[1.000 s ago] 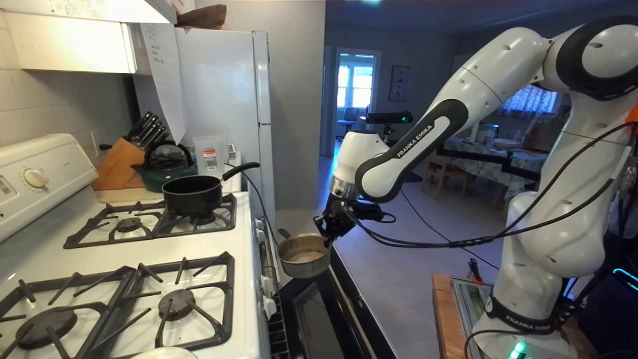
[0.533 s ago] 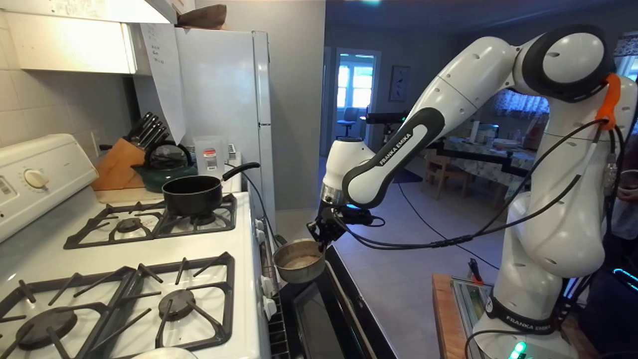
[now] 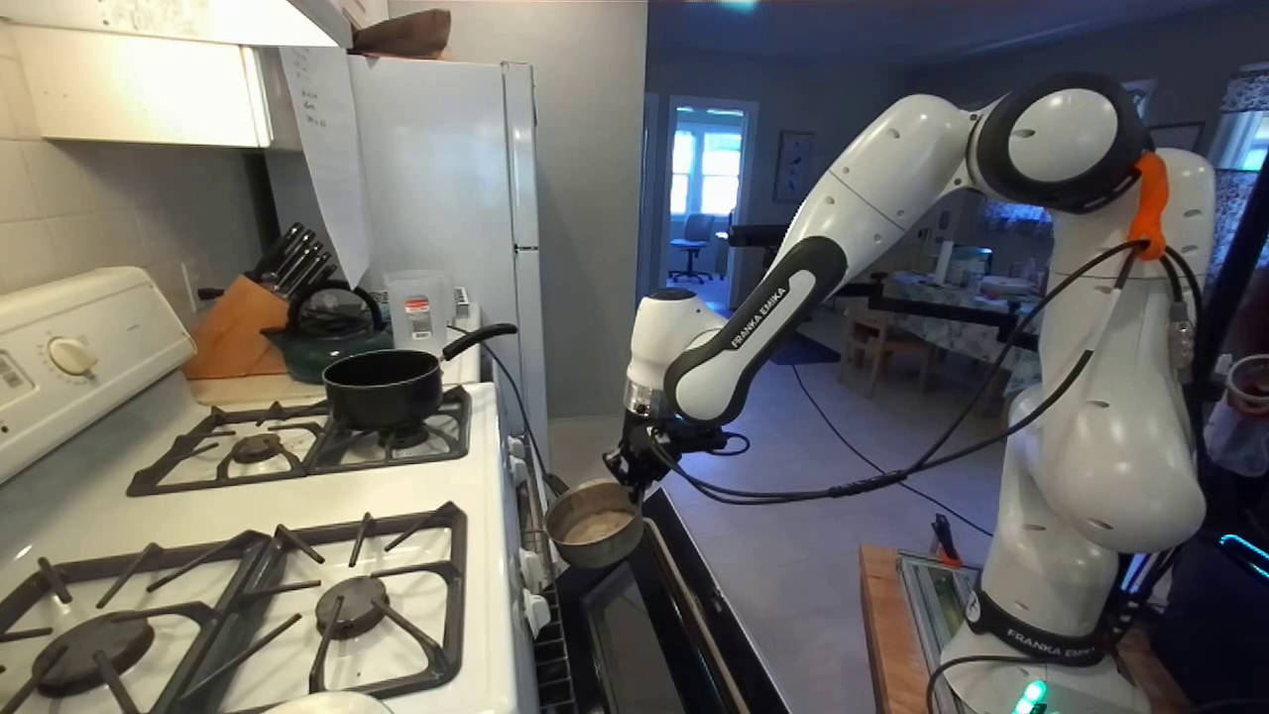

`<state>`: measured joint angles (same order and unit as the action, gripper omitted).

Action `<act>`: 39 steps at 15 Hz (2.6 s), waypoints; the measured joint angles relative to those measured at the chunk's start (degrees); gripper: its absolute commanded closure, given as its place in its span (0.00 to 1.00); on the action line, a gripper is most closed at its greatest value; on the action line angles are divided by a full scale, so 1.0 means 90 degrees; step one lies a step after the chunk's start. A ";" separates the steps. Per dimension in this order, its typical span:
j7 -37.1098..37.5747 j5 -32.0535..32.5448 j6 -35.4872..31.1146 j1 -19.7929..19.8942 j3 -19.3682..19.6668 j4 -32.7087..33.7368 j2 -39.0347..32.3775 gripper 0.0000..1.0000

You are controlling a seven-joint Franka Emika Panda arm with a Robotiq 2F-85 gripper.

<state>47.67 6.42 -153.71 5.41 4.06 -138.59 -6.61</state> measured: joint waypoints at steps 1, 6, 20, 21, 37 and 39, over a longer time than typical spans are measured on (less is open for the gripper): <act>0.0000 0.0063 0.0008 -0.0047 0.0055 0.0056 -0.0086 0.98; -0.0011 0.0088 0.0011 -0.0259 0.0168 0.0327 -0.0514 0.98; -0.0039 0.0082 0.0004 -0.0452 0.0271 0.0534 -0.0842 0.98; -0.0039 0.0082 0.0004 -0.0471 0.0296 0.0534 -0.0851 0.98; -0.0648 -0.0655 -0.0442 -0.0700 0.0209 0.1486 -0.2105 0.98; -0.0700 -0.0671 -0.0442 -0.0734 0.0216 0.1679 -0.2303 0.98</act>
<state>41.37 0.39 -157.69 -1.20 6.00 -123.48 -27.34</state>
